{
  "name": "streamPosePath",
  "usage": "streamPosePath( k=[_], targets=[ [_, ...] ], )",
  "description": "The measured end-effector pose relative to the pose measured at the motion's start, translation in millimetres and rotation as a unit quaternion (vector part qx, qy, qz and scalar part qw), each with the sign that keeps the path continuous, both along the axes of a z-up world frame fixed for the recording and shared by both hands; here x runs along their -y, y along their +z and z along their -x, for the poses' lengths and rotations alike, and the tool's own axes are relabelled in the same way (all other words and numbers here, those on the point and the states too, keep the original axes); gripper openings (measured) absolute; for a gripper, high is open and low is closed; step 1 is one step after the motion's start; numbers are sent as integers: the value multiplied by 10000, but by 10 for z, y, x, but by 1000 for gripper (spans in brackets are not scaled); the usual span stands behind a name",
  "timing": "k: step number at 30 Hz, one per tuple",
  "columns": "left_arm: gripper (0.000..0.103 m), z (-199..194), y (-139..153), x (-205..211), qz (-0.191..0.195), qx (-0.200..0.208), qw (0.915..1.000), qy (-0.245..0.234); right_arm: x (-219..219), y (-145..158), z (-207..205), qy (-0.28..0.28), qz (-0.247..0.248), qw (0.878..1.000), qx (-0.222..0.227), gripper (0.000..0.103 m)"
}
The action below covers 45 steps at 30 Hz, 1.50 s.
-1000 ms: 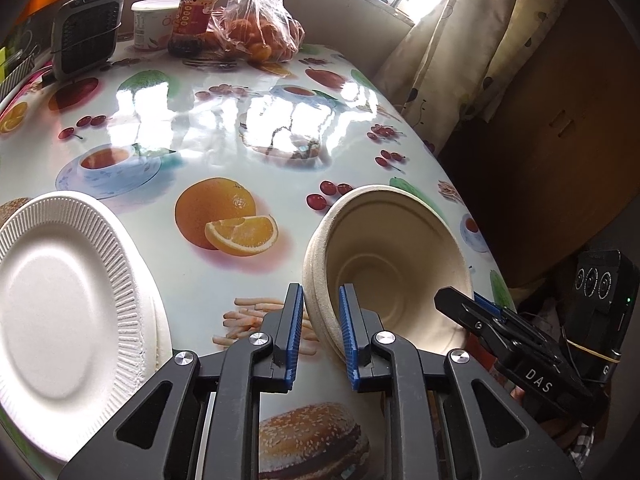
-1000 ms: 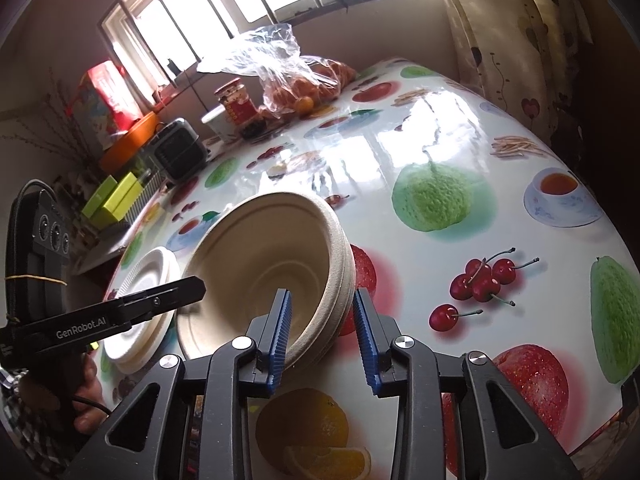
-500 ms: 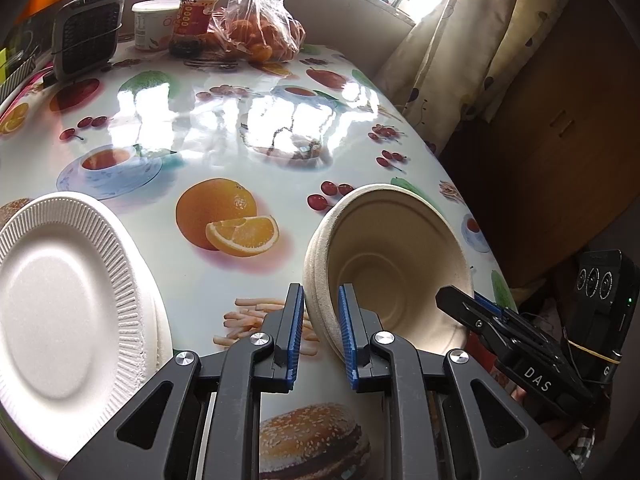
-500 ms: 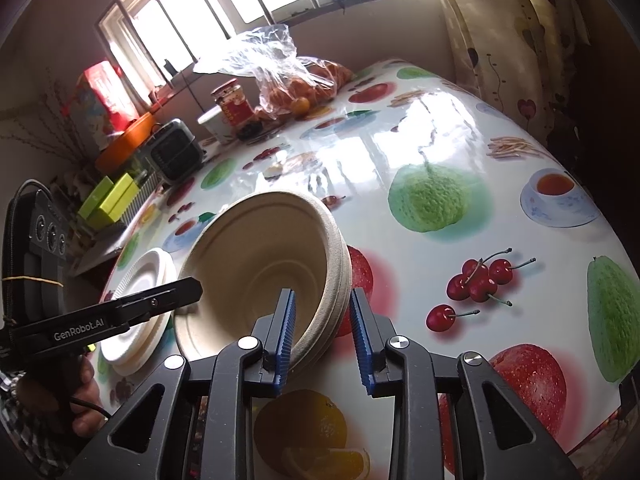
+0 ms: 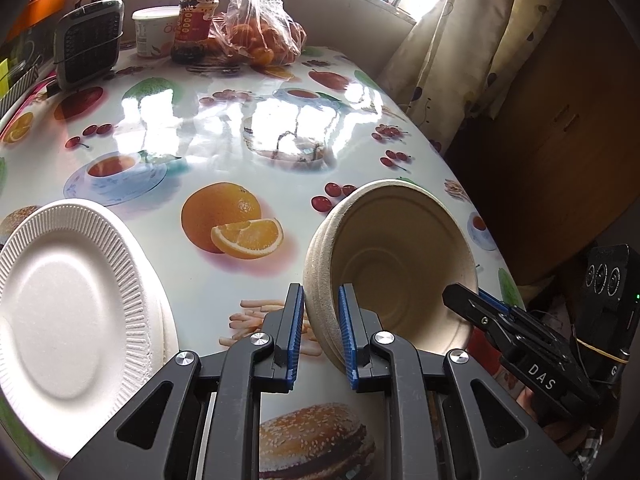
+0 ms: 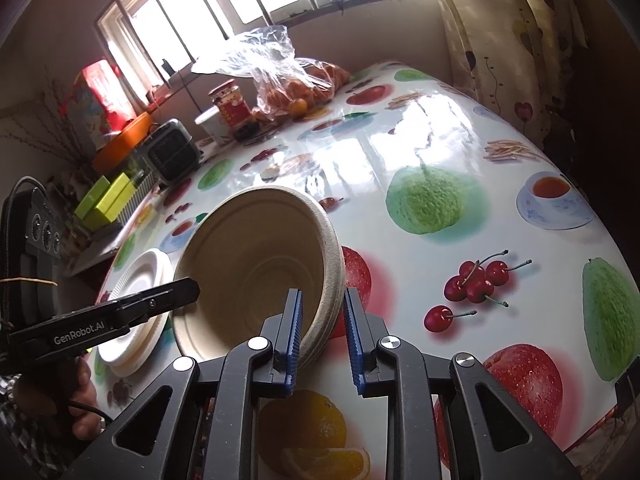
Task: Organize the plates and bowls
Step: 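Carry the nested bowls with the left gripper over the white plate stack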
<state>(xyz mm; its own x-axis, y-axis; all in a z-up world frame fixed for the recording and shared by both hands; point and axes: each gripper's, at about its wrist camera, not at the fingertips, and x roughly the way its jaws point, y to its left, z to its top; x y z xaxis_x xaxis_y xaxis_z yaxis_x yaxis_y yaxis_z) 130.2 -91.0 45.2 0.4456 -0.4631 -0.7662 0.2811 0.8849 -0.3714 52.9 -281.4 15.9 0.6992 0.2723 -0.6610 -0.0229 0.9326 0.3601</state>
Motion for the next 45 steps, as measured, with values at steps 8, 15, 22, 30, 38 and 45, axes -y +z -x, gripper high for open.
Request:
streamPosePath(
  k=[8, 15, 22, 30, 38, 45],
  targets=[
    [19, 18, 45, -10, -6, 46, 10000, 28, -21, 45, 18, -29, -48, 10000, -10, 19],
    [19, 50, 112, -52, -22, 84, 9999, 96, -77, 140, 18, 31, -83, 9999, 61, 19],
    [19, 102, 212, -156, -47, 151, 9996, 239, -187, 231, -5, 168, -104, 9997, 110, 19],
    [19, 173, 315, -365, -78, 223, 9985, 496, -393, 340, -76, 431, -103, 9988, 188, 19],
    [19, 233, 388, -585, -136, 292, 9965, 775, -625, 405, -138, 728, -95, 9970, 257, 19],
    [19, 276, 422, -736, -173, 330, 9947, 959, -803, 442, -182, 926, -77, 9953, 288, 19]
  ],
)
